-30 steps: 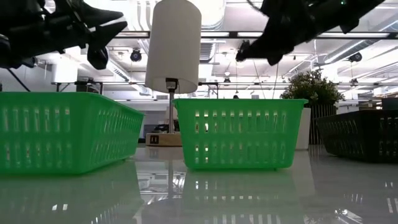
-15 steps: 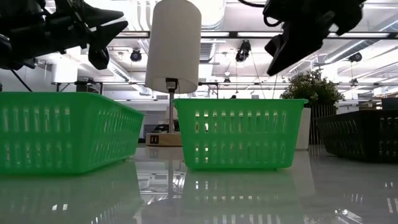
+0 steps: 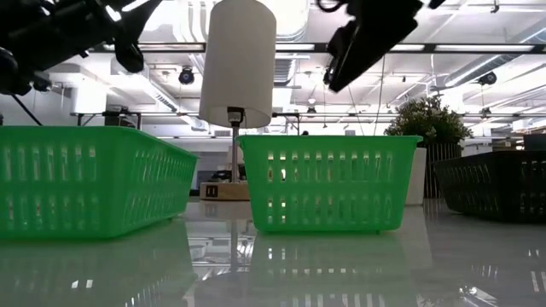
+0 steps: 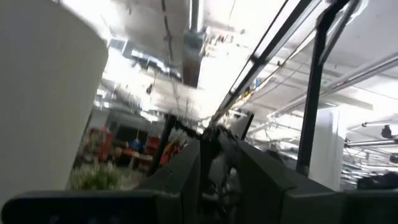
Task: Stack baskets by color
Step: Stack the right green bin on the middle green bin
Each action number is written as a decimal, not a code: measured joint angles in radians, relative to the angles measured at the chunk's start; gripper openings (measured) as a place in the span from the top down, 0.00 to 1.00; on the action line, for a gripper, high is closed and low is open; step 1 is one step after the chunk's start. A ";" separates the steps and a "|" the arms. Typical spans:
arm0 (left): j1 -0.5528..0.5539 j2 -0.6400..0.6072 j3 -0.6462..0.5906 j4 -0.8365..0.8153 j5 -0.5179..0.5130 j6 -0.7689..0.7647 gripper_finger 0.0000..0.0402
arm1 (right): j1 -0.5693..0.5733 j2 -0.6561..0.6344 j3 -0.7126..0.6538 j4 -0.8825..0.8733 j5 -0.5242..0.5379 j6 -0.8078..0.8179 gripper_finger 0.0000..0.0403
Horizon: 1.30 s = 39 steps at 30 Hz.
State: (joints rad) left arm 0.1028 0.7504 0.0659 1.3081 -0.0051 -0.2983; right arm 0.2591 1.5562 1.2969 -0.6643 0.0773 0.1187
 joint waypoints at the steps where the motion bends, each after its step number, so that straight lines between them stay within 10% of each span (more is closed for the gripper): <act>1: 0.000 -0.001 0.001 0.003 0.000 0.016 0.78 | 0.003 0.029 0.035 -0.034 0.002 0.010 0.61; 18: 0.000 -0.013 -0.001 0.021 0.011 0.020 0.78 | -0.033 0.318 0.201 -0.081 0.101 0.026 0.57; 39: 0.000 -0.077 -0.003 0.046 0.010 0.027 0.78 | -0.040 0.377 0.201 -0.003 0.111 0.032 0.96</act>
State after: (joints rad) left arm 0.1028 0.6736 0.0628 1.3544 0.0048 -0.2718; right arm 0.2195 1.9336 1.4975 -0.6677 0.1880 0.1508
